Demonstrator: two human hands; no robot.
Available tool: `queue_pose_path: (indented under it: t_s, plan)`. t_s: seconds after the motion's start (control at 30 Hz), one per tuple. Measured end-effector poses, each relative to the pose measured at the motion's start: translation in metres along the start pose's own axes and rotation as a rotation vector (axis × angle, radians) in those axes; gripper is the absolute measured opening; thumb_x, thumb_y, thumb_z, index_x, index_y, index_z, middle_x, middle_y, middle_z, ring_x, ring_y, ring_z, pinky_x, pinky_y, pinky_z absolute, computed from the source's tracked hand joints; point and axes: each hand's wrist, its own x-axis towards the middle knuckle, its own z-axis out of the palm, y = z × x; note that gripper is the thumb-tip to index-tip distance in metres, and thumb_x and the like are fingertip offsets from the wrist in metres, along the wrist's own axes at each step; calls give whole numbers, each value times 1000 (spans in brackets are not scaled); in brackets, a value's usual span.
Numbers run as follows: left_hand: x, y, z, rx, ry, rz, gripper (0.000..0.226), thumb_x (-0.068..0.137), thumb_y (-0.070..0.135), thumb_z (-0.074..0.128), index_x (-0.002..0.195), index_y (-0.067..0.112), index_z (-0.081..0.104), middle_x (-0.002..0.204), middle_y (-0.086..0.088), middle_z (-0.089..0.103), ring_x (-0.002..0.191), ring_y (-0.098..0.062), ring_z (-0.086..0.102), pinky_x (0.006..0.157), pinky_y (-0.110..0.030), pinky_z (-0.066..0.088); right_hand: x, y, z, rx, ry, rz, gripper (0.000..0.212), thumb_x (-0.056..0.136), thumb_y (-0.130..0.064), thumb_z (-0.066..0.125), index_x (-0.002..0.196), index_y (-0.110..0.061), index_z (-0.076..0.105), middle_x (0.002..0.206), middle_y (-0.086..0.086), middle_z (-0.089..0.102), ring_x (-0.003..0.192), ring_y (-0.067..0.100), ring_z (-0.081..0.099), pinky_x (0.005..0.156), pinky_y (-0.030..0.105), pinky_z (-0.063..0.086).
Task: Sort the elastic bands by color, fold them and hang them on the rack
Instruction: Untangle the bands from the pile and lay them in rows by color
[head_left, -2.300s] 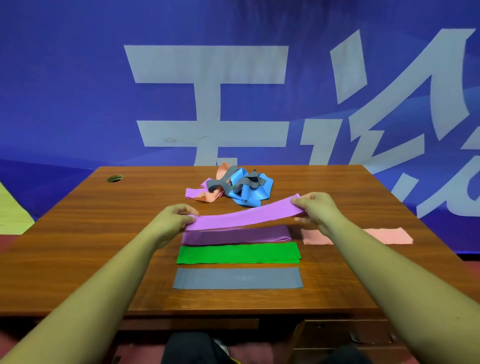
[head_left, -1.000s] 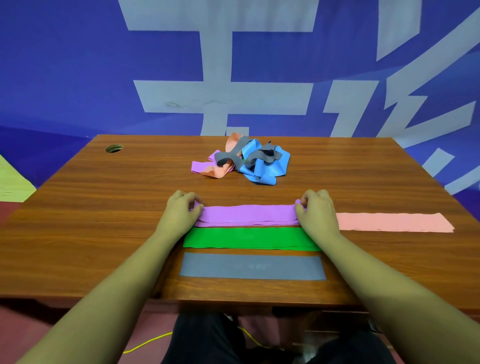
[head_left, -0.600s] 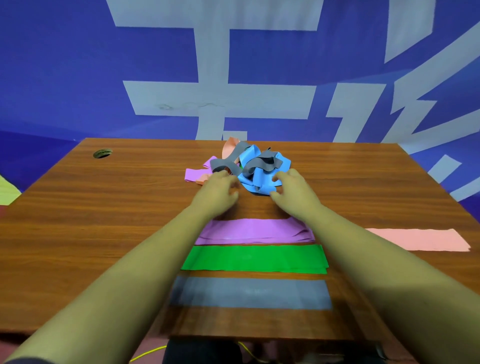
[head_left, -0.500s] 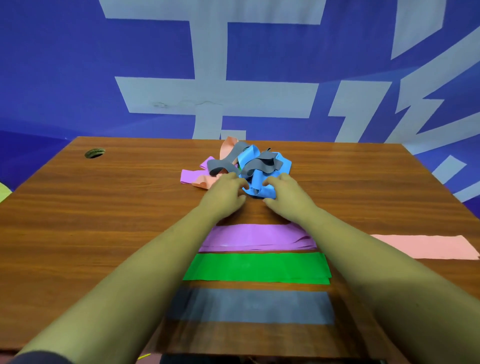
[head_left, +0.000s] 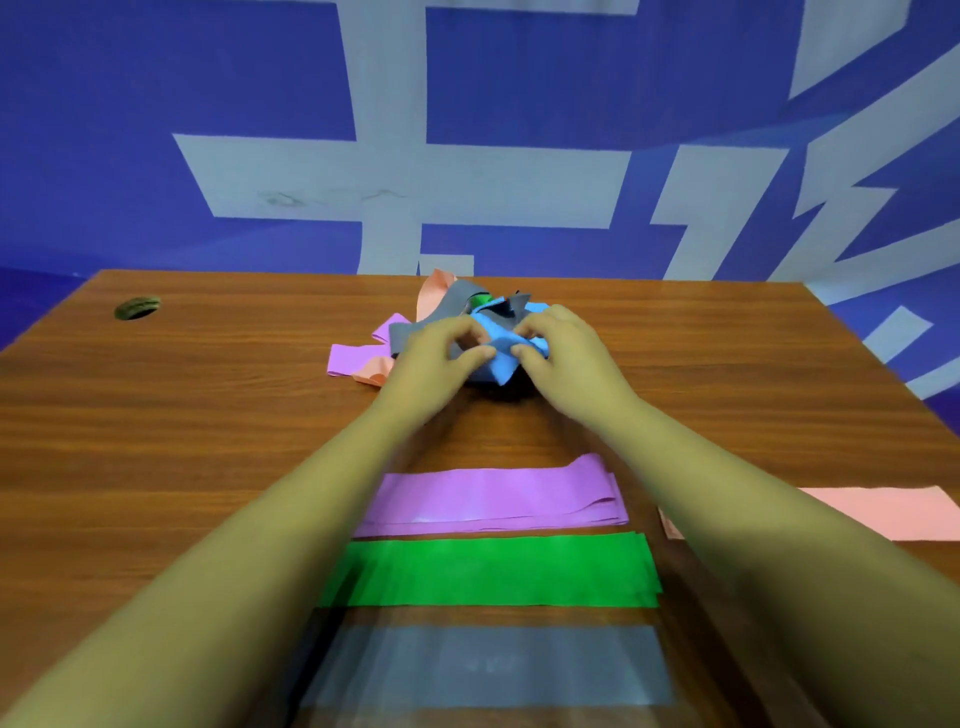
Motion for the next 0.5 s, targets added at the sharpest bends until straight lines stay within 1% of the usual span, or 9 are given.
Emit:
queue_pose_path:
  t_s: [0.07, 0.17, 0.23, 0.3, 0.33, 0.37, 0.43, 0.47, 0.5]
  plan:
    - [7, 20, -15, -85, 21, 11, 12, 90, 12, 65, 83, 22, 61, 81, 11, 62, 72, 9, 54, 66, -7, 39, 6, -11, -16, 127, 20, 43, 9, 87, -16, 62, 94, -16, 69, 93, 1, 68, 89, 17, 59, 79, 32, 45]
    - [14, 45, -33, -211, 22, -5, 11, 91, 11, 62, 83, 18, 60, 81, 6, 62, 72, 0, 56, 59, -11, 44, 5, -21, -26, 249, -35, 108, 15, 83, -14, 68, 97, -18, 70, 88, -6, 70, 82, 12, 62, 75, 25, 46]
    - [14, 57, -41, -256, 25, -28, 11, 92, 13, 60, 82, 17, 59, 77, 5, 60, 71, -5, 53, 62, -14, 41, -1, -22, -25, 259, -77, 135, 19, 82, -15, 70, 101, -19, 71, 93, -4, 71, 86, 14, 63, 78, 27, 47]
    - [12, 64, -48, -277, 16, -54, 16, 93, 16, 59, 77, 21, 58, 72, 6, 56, 67, -4, 50, 63, -18, 38, -6, -24, -24, 301, -71, 180, 15, 81, -23, 70, 96, -23, 71, 96, -5, 72, 86, 14, 64, 81, 30, 48]
    - [10, 64, -51, -290, 4, -73, 17, 94, 18, 58, 77, 21, 58, 70, 5, 53, 64, -3, 48, 61, -16, 37, -7, -26, -25, 348, -62, 200, 12, 80, -27, 70, 92, -26, 71, 93, -7, 71, 82, 11, 63, 78, 29, 48]
    - [8, 63, -53, -313, -4, -97, 16, 94, 21, 58, 78, 20, 59, 71, 2, 53, 64, -1, 49, 62, -16, 37, -8, -30, -26, 383, -64, 215, 5, 82, -26, 69, 87, -26, 70, 86, -9, 70, 75, 8, 61, 73, 27, 46]
    - [4, 60, -57, -376, -1, -155, 14, 92, 29, 58, 81, 20, 61, 81, -11, 58, 75, -6, 53, 74, -24, 41, -6, -36, -30, 409, -40, 216, 11, 87, -11, 65, 81, -20, 67, 73, -10, 64, 65, 5, 56, 66, 24, 42]
    - [2, 57, -60, -400, 10, -189, 14, 90, 30, 58, 81, 21, 61, 86, -14, 60, 81, -12, 53, 78, -30, 41, -3, -40, -35, 427, -11, 224, 13, 89, -7, 62, 81, -17, 66, 72, -7, 63, 63, 5, 56, 62, 22, 42]
    - [-2, 56, -62, -408, 9, -216, 14, 91, 29, 57, 83, 19, 62, 88, -10, 61, 85, -15, 53, 80, -33, 41, 0, -47, -42, 456, 26, 247, 13, 90, -6, 60, 83, -15, 65, 73, -3, 64, 61, 8, 57, 58, 20, 43]
